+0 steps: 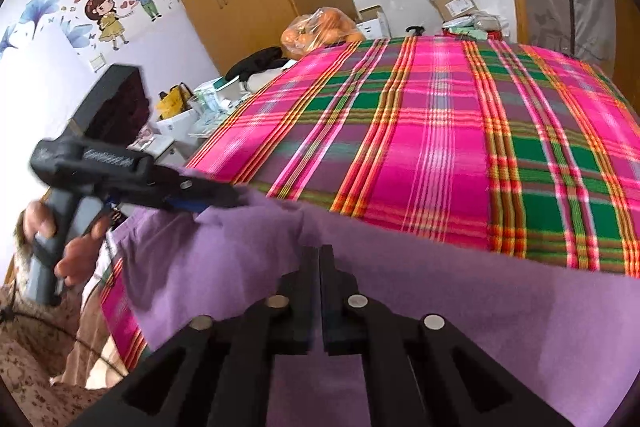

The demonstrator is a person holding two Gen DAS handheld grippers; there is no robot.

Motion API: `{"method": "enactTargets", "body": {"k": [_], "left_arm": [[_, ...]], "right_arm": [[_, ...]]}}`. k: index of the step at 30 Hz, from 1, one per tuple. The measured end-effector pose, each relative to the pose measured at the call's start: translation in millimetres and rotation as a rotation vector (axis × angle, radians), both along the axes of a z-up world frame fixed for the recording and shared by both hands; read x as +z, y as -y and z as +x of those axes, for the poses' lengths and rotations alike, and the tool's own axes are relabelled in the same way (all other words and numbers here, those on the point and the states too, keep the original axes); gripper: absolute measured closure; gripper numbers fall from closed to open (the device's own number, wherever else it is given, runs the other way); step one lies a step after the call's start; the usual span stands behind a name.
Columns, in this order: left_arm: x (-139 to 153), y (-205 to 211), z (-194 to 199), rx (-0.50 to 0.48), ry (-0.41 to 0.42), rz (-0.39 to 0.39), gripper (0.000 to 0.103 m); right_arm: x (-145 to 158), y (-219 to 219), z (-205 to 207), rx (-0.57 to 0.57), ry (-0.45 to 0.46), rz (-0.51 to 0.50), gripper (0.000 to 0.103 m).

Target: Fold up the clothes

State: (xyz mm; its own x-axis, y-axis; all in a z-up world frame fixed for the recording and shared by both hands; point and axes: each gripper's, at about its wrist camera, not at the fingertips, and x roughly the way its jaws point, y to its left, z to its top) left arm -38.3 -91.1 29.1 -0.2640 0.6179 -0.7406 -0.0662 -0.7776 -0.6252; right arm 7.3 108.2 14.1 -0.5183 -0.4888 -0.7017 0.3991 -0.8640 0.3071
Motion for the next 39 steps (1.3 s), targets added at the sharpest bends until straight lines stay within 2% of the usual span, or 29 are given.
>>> {"method": "enactTargets", "body": {"k": [1, 2, 3, 7, 10, 11, 12, 13, 14, 15, 16, 29, 35, 39], "left_arm": [[2, 1, 3, -0.003, -0.014, 0.005, 0.063], [3, 0, 5, -0.006, -0.021, 0.004, 0.066], [4, -1, 7, -0.013, -0.029, 0.003, 0.066], [7, -4, 14, -0.035, -0.046, 0.011, 0.066], [7, -3, 17, -0.039, -0.038, 0.03, 0.066], [7, -4, 17, -0.042, -0.038, 0.032, 0.066], [7, -4, 18, -0.042, -0.038, 0.034, 0.066], [6, -3, 19, -0.043, -0.037, 0.035, 0.066], [6, -2, 20, -0.043, -0.035, 0.036, 0.066], [5, -2, 20, -0.041, -0.033, 0.039, 0.066], [4, -2, 20, -0.039, -0.03, 0.041, 0.066], [3, 8, 31, -0.018, -0.024, 0.051, 0.066], [17, 16, 31, 0.023, -0.078, 0.076, 0.066], [18, 11, 22, 0.039, -0.072, 0.065, 0.066]], "right_arm": [[0, 1, -3, -0.006, -0.001, 0.006, 0.082], [0, 1, -6, -0.01, -0.001, 0.011, 0.071], [0, 3, -10, -0.01, 0.005, 0.014, 0.067], [-1, 14, -18, 0.063, 0.006, 0.003, 0.064], [-1, 18, -15, 0.073, -0.002, 0.013, 0.063], [0, 19, -14, 0.076, -0.004, 0.017, 0.063], [0, 20, -13, 0.08, -0.007, 0.02, 0.068], [0, 22, -12, 0.083, -0.009, 0.023, 0.075], [0, 23, -11, 0.086, -0.012, 0.027, 0.089], [0, 24, -10, 0.09, -0.014, 0.03, 0.097], [0, 26, -9, 0.093, -0.016, 0.034, 0.1], [-1, 32, 15, 0.121, -0.021, 0.041, 0.101], [-4, 32, 34, 0.128, -0.008, 0.031, 0.101], [-9, 32, 40, 0.123, 0.011, 0.022, 0.101]]}}
